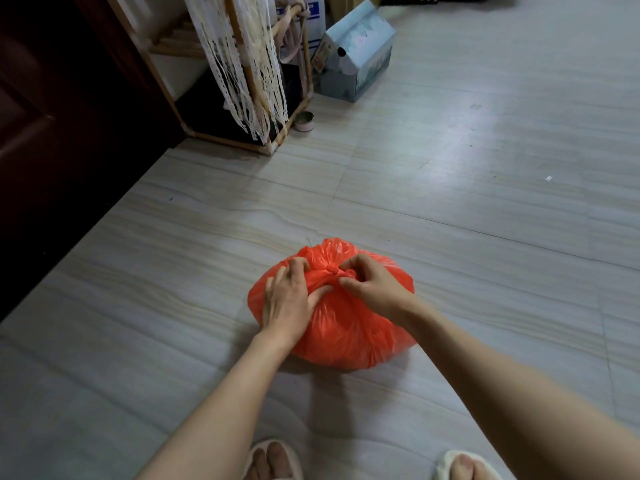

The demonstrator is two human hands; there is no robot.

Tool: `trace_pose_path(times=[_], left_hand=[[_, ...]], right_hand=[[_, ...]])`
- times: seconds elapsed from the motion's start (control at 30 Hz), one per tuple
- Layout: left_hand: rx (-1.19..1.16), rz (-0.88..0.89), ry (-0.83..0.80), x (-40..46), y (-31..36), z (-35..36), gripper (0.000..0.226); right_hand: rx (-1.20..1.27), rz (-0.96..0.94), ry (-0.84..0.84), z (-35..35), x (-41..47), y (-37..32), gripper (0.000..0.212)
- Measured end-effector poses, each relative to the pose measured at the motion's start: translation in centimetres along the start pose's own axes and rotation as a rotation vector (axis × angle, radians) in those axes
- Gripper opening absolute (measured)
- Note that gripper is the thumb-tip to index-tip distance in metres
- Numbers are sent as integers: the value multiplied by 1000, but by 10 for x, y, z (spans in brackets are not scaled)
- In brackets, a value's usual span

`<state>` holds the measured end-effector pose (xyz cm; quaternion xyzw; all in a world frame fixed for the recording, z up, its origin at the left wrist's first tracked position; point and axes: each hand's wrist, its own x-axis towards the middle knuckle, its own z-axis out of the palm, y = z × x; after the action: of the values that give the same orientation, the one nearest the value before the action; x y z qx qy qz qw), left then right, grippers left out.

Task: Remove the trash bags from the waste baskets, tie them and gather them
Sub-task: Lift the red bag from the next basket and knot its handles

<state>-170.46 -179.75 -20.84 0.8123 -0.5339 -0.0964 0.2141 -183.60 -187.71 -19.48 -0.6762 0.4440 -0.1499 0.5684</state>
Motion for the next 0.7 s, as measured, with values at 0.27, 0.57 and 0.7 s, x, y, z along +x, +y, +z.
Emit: trace_pose_path(times=[0.27,0.57,0.7], left_hand=[[502,254,76,-7,-12,-16,23],[548,326,38,-12,-30,-12,30],[531,305,11,-6,-37,-2,33]], right_hand=[[-405,-241,2,-22,-6,7,15],[-531,-227,-21,-62,-17,18,27],[-556,-234,-37,-64,-14,21,24]])
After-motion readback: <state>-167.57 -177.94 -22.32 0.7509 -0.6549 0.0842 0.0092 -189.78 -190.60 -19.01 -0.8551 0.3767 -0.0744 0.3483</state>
